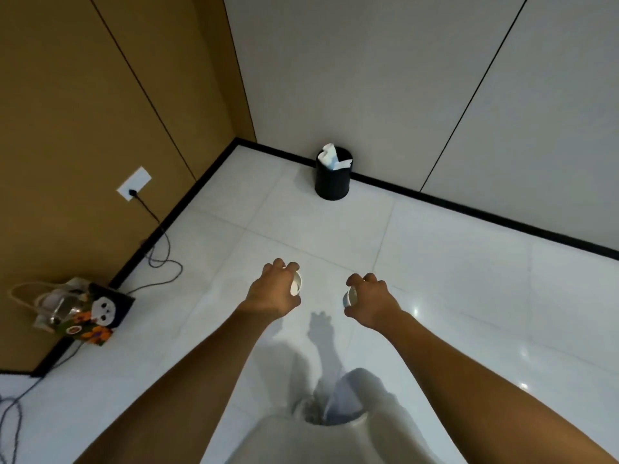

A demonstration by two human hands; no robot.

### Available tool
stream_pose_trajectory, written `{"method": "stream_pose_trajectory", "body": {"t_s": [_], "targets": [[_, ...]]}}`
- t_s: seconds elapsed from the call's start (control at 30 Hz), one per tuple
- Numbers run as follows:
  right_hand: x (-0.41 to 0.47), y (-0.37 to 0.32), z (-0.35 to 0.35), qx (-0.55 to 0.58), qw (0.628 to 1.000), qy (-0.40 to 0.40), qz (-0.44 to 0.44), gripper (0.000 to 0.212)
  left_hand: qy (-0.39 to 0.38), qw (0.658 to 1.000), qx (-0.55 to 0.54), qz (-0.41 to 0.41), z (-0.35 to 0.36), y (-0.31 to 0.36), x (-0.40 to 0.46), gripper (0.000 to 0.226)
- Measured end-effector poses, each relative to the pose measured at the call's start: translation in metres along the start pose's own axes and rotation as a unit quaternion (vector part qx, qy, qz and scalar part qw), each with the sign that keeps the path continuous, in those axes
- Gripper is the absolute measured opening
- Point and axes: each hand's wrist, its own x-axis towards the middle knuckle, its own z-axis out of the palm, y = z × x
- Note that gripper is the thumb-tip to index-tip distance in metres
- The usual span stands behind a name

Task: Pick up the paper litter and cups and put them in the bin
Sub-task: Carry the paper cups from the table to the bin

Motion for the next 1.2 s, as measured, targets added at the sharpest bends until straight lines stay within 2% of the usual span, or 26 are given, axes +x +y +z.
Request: {"method": "stream_pose_trajectory", "body": {"t_s": [0.17, 0.53, 0.77, 1.03, 1.2], "targets": [[0.105, 0.008, -0.063, 0.010, 1.000, 0.007, 0.013, 0.054, -0.008, 1.000, 0.017, 0.023, -0.033, 0.015, 0.123, 0.060], [0.350, 0.020, -0.240, -0.007, 1.000, 0.009, 0.014, 0.052, -0.017, 1.000, -0.014, -0.004, -0.129, 0.069, 0.389, 0.060], [0.491, -0.007, -0.317, -0.035, 0.999, -0.006, -0.011, 0.059, -0.008, 0.999, -0.022, -0.037, -0.189, 0.058, 0.525, 0.060], [0.650, -0.052, -0.396, -0.064, 0.997, -0.001, -0.045, 0.056, 0.001, 0.998, -0.043, -0.049, -0.258, 0.036, 0.688, 0.057], [0.726, -0.078, -0.444, -0.103, 0.992, -0.019, -0.076, 0.059, 0.010, 0.996, -0.058, -0.066, -0.294, 0.030, 0.758, 0.060]]}}
